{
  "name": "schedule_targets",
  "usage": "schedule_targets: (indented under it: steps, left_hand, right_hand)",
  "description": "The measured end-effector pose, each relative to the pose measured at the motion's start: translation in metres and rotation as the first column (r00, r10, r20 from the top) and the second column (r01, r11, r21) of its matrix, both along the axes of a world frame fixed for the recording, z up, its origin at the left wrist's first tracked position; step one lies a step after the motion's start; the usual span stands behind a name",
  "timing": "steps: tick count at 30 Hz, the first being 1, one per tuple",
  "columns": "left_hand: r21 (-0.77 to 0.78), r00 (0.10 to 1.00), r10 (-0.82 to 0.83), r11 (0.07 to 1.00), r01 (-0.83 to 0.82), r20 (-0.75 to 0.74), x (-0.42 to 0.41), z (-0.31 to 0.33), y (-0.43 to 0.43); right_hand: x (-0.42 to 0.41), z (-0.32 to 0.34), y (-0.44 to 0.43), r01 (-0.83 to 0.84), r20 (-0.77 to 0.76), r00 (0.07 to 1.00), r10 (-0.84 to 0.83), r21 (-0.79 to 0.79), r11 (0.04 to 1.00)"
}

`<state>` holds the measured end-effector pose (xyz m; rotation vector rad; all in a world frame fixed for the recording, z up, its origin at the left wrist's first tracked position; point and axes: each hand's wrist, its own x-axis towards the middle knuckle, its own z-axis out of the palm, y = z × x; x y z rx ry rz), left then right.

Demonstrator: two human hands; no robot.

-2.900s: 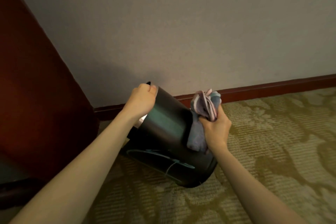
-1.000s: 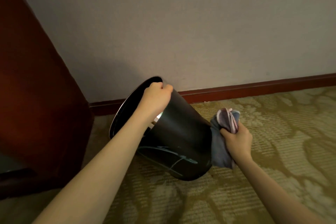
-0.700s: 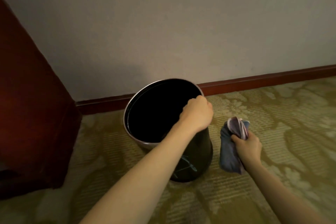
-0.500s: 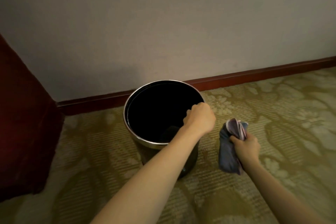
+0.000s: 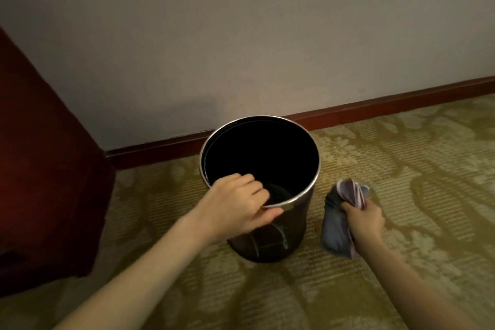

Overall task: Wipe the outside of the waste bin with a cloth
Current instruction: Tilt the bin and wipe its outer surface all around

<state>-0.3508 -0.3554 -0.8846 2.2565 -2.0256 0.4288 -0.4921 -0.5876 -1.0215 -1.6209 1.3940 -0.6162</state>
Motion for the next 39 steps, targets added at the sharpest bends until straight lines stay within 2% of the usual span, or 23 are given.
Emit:
schedule_targets:
  steps: [4, 7, 11, 16, 23, 29, 35, 39]
  left_hand:
    - [-0.048, 0.997, 0.046, 0.998, -0.043, 0.057, 0.047, -0.004, 0.053]
    - [-0.088, 0.996, 0.026, 0.996, -0.018, 0.09, 0.059, -0.005, 0.052]
    - [-0.13, 0.992, -0.044, 0.99, 0.059, 0.114, 0.06, -0.006, 0.043]
    - [-0.129, 0.994, -0.063, 0.989, 0.074, 0.087, 0.051, -0.005, 0.048]
    - [-0.248, 0.993, 0.073, 0.964, -0.095, -0.098, 0.054, 0.011, 0.076]
    - [-0.34, 0.956, 0.207, 0.901, -0.269, -0.209, 0.063, 0.021, 0.111]
    - [-0.348, 0.852, 0.294, 0.817, -0.46, -0.434, 0.081, 0.024, 0.137]
    - [-0.319, 0.758, 0.319, 0.764, -0.561, -0.569, 0.096, 0.023, 0.143]
  right_hand:
    - [0.01, -0.005, 0.017, 0.025, 0.057, 0.998, -0.029, 0.073, 0.997]
    - [0.014, -0.007, 0.027, 0.081, 0.051, 0.995, -0.087, 0.104, 0.991]
    - [0.017, -0.005, 0.032, 0.161, 0.077, 0.98, -0.183, 0.225, 0.961]
    - [0.023, 0.008, 0.036, 0.149, 0.125, 0.975, -0.185, 0.254, 0.956]
    - [0.049, 0.032, 0.053, 0.102, 0.16, 0.977, -0.138, 0.215, 0.971]
    - [0.084, 0.051, 0.069, -0.06, 0.225, 0.974, 0.018, 0.182, 0.981]
    - [0.125, 0.076, 0.089, -0.187, 0.27, 0.95, 0.155, 0.096, 0.978]
    - [0.152, 0.089, 0.101, -0.304, 0.239, 0.922, 0.304, -0.036, 0.952]
